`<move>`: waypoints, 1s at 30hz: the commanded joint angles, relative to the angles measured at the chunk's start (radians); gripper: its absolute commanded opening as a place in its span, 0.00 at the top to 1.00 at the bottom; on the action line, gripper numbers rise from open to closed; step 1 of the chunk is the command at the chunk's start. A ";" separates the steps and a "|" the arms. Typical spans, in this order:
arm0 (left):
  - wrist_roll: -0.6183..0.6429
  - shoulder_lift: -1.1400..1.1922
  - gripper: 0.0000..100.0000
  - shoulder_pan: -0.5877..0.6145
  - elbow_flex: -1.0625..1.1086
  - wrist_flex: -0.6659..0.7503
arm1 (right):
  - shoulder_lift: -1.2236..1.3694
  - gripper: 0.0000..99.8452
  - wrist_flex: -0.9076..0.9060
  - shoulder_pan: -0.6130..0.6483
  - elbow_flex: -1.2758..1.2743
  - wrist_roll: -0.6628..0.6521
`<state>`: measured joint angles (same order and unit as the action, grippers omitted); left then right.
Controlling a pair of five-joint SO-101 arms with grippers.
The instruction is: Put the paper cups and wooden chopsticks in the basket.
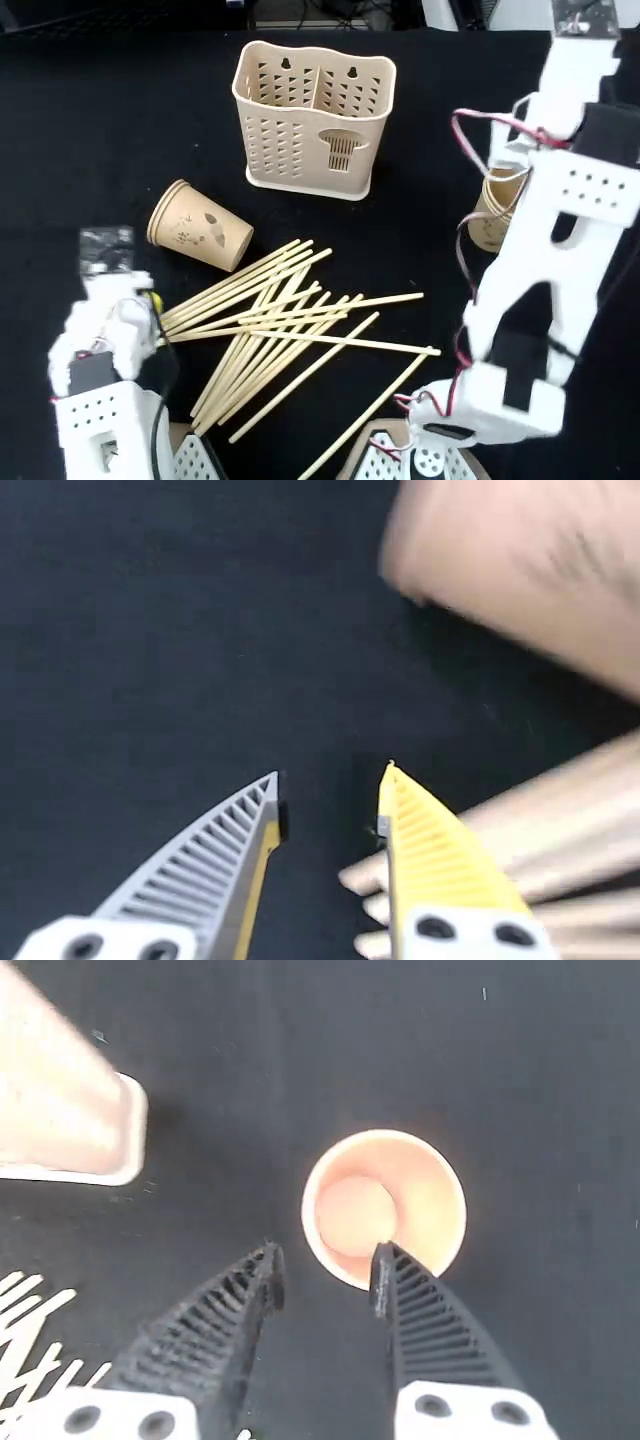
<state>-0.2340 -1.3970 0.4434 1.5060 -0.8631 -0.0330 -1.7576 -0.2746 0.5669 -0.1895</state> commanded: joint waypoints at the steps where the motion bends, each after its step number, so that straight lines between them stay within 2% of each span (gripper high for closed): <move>1: 0.031 0.006 0.82 0.081 -0.205 0.014 | -0.166 0.84 -0.009 0.080 -0.073 0.002; 6: 0.034 0.183 0.76 0.008 -0.429 -0.008 | -0.375 0.84 -0.003 0.221 -0.289 0.002; 13: 0.006 0.753 0.75 -0.119 -0.780 -0.008 | -0.641 0.84 0.100 0.393 -0.719 0.003; 16: -0.034 0.968 0.75 -0.156 -0.921 -0.034 | -0.748 0.84 0.175 0.399 -0.897 0.003; 20: -0.066 1.175 0.75 -0.177 -1.150 -0.178 | -0.851 0.84 0.247 0.397 -1.072 -0.005; 26: -0.077 1.367 0.75 -0.177 -1.420 -0.341 | -0.908 0.84 0.347 0.397 -1.237 -0.005; 30: -0.164 1.465 0.75 -0.223 -1.501 -0.436 | -0.908 0.84 0.391 0.397 -1.293 -0.005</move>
<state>-0.3445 0.0284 0.2624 0.0974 -1.2329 -0.9214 -1.4062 0.1059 -0.7142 -0.1880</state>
